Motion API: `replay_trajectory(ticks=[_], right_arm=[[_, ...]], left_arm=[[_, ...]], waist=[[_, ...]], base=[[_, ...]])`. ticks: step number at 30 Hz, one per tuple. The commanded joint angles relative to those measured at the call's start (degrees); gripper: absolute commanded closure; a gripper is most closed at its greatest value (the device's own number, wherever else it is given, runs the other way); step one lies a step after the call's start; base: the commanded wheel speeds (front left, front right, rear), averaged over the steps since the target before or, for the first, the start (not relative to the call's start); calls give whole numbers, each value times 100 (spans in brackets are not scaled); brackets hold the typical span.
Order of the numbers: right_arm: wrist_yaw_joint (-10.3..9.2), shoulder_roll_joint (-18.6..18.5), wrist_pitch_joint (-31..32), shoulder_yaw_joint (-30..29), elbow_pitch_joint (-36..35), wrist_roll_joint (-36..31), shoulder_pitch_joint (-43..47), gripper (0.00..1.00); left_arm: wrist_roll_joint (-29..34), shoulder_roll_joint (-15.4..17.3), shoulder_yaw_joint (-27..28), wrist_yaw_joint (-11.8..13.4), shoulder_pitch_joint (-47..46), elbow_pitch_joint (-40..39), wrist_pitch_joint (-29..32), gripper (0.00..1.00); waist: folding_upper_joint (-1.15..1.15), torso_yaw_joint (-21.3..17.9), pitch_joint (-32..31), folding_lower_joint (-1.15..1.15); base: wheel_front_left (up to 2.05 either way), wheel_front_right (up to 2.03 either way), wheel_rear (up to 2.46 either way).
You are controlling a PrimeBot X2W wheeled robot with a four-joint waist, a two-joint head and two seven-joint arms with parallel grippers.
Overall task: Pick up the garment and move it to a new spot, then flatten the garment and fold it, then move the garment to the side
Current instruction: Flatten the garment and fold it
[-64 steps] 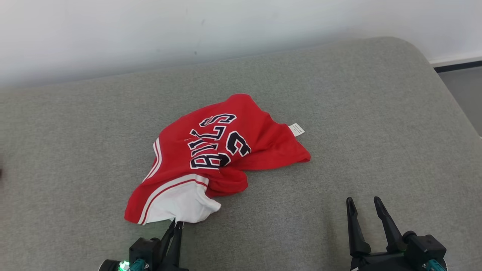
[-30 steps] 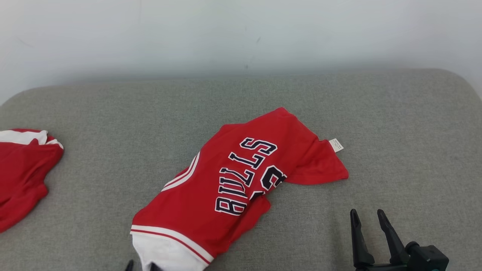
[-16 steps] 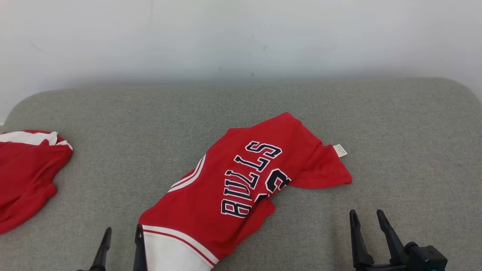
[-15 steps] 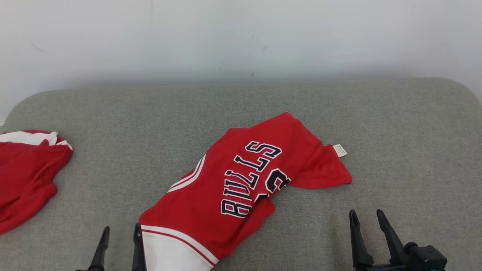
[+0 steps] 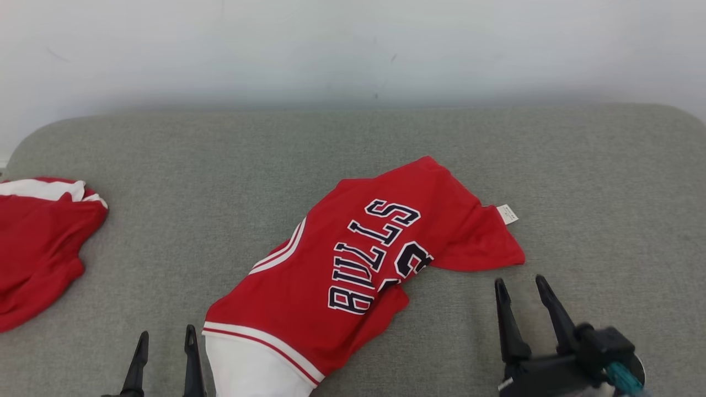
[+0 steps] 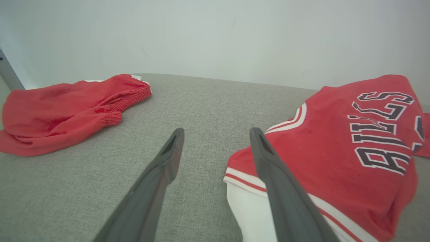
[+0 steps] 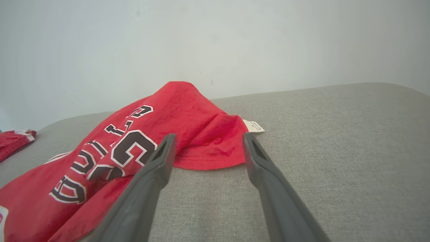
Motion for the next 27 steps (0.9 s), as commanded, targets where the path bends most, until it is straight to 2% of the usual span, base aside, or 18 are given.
replay_trajectory(ticks=[1, 6, 13, 22, 23, 25, 27], right_arm=[[-13, 11, -2, 28, 70, -87, -153, 0], [-13, -139, -3, 108, 589, -263, -916, 0], [-13, -386, -3, 242, 1423, -139, -1782, 0], [-13, -407, -2, 631, 2984, 381, -2764, 0], [-13, -397, -2, 705, 3147, 426, -2853, 11], [-13, -399, -2, 855, 3500, 492, -3017, 100], [-13, -408, -2, 920, 3803, 566, -3209, 100]], left_arm=[[-29, -9, 6, 26, -84, 9, -18, 0], [-115, -10, -155, 78, -218, -12, -19, 0], [-191, -9, -397, 160, -348, 6, -19, 0], [-270, -10, -690, 197, -483, 56, -19, 0], [-281, -10, -712, 207, -488, 55, -19, 0], [-295, -8, -753, 217, -506, 64, -19, 0], [-311, -9, -795, 219, -512, 79, -19, 0]], waist=[[0, 74, 70, 0], [0, 299, 290, 0], [0, 614, 545, 0], [0, 981, 692, 0], [0, 1004, 704, 0], [0, 1046, 721, 0], [0, 1085, 724, 0]], base=[[0, 0, 0], [0, 0, 0], [0, 0, 0], [0, 0, 0], [0, 0, 0], [0, 0, 0], [0, 0, 0]])
